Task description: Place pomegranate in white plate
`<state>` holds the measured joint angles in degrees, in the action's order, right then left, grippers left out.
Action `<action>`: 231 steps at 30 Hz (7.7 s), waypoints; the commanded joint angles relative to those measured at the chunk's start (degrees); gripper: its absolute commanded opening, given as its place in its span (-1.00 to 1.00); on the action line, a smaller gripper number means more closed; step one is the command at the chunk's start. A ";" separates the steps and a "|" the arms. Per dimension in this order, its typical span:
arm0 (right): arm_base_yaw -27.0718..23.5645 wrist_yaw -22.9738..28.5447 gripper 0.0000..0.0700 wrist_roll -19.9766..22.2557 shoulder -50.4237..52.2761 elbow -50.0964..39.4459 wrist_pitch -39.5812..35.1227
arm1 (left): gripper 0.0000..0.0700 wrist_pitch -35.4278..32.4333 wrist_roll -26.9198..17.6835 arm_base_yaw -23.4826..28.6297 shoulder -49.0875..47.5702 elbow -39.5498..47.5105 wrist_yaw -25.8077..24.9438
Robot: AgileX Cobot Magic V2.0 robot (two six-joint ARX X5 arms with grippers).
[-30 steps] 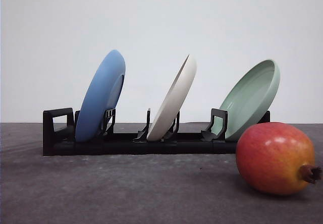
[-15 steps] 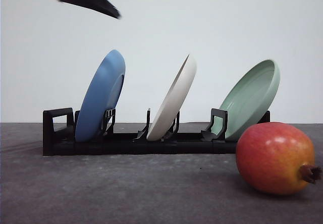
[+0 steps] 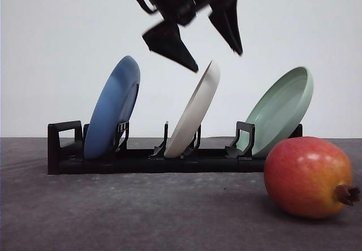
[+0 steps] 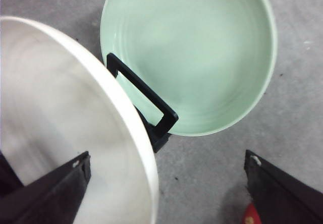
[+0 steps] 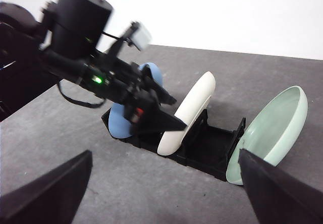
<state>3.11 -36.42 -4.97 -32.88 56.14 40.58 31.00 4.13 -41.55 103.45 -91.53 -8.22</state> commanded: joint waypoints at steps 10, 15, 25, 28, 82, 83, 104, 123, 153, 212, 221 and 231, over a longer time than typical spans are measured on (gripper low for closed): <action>0.17 -0.20 0.69 -0.61 -0.39 0.96 -0.22 | 0.68 -0.95 -0.45 -0.96 4.43 -1.44 2.87; 0.17 -0.20 0.69 -0.61 -0.39 0.96 -0.22 | 0.00 -1.13 -0.15 -1.17 4.43 -1.44 2.87; 0.17 -0.20 0.69 -0.61 -0.39 0.96 -0.13 | -1.00 -0.58 2.34 -1.28 4.43 -1.44 2.85; 0.17 -0.20 0.69 -0.59 -0.39 0.96 -0.04 | -1.00 -0.48 3.09 -1.28 4.43 -1.44 2.85; 0.17 -0.20 0.69 -2.32 -0.37 0.96 0.17 | -1.00 29.83 6.18 -32.34 -23.48 18.59 27.31; 0.17 -0.20 0.69 -2.32 -0.37 0.96 0.17 | -1.00 28.61 6.24 -32.34 -23.23 20.37 27.37; 0.17 -0.20 0.69 -2.32 -0.37 0.96 0.17 | -1.00 14.92 5.63 -32.51 -6.79 29.35 30.32; 0.39 -0.14 0.69 -2.33 -0.40 0.91 1.54 | 0.68 11.15 10.48 -32.67 -8.34 29.33 30.42; 20.35 13.53 1.00 2.92 -37.81 0.83 12.48 | 0.80 21.85 20.74 -33.10 -67.81 41.23 30.64; 49.03 21.44 0.27 0.24 -82.88 34.56 9.38 | 0.80 20.10 22.15 -33.09 -88.25 46.01 30.54; 49.37 21.33 0.59 0.40 -82.88 34.56 9.64 | 0.80 20.16 22.15 -33.08 -88.25 46.01 30.55; 49.21 21.49 1.00 2.10 -82.36 35.45 11.71 | 0.80 20.17 22.33 -33.08 -88.25 46.01 30.67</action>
<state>51.91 -14.90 -3.98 -114.90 89.84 52.04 51.45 26.08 -73.80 15.20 -45.36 22.30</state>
